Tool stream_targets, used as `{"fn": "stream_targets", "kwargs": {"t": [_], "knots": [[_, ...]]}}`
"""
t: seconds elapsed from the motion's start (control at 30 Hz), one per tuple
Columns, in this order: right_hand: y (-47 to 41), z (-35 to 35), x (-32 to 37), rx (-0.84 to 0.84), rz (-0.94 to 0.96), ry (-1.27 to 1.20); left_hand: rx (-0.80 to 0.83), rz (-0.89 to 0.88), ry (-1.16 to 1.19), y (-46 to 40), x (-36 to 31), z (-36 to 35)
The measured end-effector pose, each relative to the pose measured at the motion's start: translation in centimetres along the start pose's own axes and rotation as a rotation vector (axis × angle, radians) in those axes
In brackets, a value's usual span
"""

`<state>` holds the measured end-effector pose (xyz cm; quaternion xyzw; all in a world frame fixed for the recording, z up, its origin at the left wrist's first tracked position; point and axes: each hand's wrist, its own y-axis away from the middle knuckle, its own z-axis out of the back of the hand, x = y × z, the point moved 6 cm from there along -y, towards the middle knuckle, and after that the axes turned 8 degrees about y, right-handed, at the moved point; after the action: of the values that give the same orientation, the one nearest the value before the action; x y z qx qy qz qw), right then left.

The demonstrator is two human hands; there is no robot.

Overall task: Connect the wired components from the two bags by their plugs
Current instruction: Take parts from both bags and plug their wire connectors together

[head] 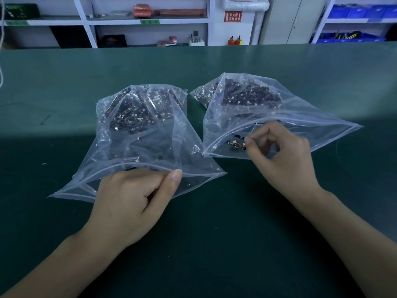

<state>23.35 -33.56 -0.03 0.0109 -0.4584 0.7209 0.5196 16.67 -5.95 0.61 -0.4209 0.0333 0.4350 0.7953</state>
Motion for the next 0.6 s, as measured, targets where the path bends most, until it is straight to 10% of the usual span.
{"fn": "stream_targets", "kwargs": {"t": [0.6], "knots": [[0.1, -0.1, -0.2, 0.026, -0.043, 0.284, 0.302, 0.009, -0.411, -0.5, 3.0, -0.8]]}}
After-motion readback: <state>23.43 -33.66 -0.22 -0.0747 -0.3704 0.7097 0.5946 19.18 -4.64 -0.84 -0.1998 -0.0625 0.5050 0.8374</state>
